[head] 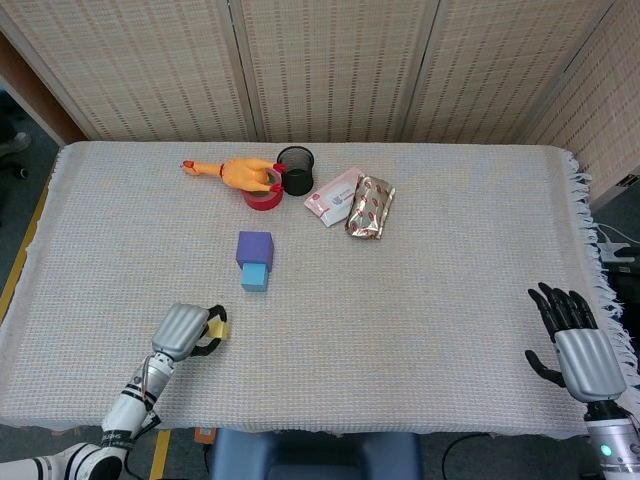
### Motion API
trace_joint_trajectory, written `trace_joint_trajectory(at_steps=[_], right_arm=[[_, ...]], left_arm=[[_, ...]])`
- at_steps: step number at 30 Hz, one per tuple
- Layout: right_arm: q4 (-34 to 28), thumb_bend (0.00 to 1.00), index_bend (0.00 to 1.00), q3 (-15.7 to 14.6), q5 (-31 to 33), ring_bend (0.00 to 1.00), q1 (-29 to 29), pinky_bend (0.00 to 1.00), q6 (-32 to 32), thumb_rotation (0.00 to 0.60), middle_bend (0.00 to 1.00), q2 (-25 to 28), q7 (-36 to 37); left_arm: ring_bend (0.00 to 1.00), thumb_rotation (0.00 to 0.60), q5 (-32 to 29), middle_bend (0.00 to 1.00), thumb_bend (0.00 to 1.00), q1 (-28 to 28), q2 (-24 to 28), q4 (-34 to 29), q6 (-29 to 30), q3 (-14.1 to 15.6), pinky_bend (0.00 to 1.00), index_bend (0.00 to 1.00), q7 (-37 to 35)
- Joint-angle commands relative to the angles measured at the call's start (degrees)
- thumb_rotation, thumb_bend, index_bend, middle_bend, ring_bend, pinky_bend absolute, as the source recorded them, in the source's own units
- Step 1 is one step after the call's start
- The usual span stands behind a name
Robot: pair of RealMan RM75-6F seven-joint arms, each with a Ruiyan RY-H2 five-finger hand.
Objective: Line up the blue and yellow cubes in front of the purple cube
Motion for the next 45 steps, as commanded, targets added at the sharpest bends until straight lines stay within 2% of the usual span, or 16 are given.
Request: trace_joint_trajectory(at_steps=[1, 11, 20, 30, 45], right_arm=[[0.10, 0.04, 0.00, 0.16, 0.29, 0.00, 0.00, 0.00, 0.02, 0.600, 0.00, -0.06, 0.00], [0.66, 0.04, 0.00, 0.48, 1.46, 0.00, 0.39, 0.00, -0.95, 0.600, 0.00, -0.12, 0.28], [0.84, 0.04, 0.00, 0.61, 2.13, 0.00, 0.57, 0.00, -1.48, 0.600, 0.00, -0.11, 0.36], [0.73, 0.04, 0.00, 0.71, 2.88, 0.00, 0.68, 0.00, -1.91, 0.600, 0.00, -0.08, -0.02], [0.54, 0.04, 0.00, 0.86, 3.21, 0.00, 0.57, 0.00, -1.62, 0.600, 0.00, 0.18, 0.13]], left_arm=[[1.00, 0.600, -2.56, 1.00, 0.35, -2.24, -2.35, 1.04, -2.11, -1.96, 1.00, 0.49, 2.21], [1.00, 0.600, -7.58, 1.00, 0.35, -6.62, -7.29, 5.26, -4.49, -5.55, 1.00, 0.47, 5.54], [1.00, 0.600, -9.00, 1.00, 0.35, -8.30, -10.50, 9.74, -4.19, -6.69, 1.00, 0.47, 5.76], [1.00, 0.600, -10.03, 1.00, 0.35, -9.44, -12.82, 13.95, -4.33, -6.67, 1.00, 0.44, 6.56], [1.00, 0.600, -9.33, 1.00, 0.35, -9.55, -14.28, 15.33, -3.74, -6.12, 1.00, 0.40, 5.85]])
